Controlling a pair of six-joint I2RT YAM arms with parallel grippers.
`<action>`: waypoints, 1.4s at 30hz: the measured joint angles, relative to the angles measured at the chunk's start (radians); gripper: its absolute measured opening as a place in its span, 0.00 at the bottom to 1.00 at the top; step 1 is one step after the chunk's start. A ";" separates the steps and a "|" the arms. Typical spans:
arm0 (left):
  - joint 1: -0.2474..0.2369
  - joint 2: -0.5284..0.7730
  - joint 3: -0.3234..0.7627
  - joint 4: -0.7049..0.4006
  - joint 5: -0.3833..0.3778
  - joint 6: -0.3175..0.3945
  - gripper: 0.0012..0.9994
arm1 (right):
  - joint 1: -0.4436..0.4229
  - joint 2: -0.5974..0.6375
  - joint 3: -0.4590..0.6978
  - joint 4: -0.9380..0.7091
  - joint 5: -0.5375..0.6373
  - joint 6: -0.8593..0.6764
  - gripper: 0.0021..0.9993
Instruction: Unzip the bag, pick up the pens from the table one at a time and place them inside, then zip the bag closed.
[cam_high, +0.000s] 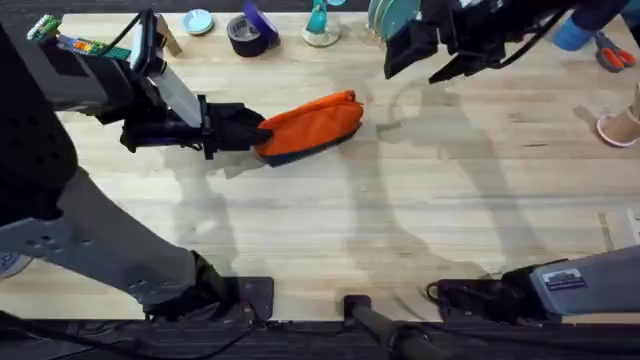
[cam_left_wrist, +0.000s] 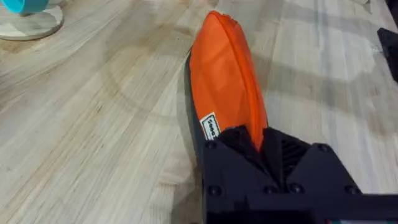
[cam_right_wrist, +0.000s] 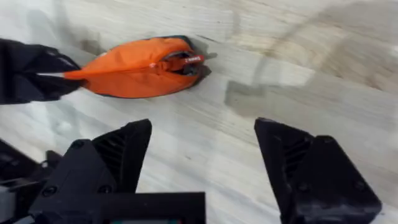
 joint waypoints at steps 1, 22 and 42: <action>0.000 0.000 0.000 0.000 0.000 0.000 0.04 | -0.008 0.002 0.000 0.002 -0.019 0.000 1.00; 0.000 0.000 0.000 0.000 0.000 0.000 0.04 | -0.040 0.209 -0.003 0.115 -0.295 0.003 1.00; 0.000 0.000 0.000 0.000 0.000 -0.007 0.04 | -0.060 0.393 -0.005 0.234 -0.536 -0.039 1.00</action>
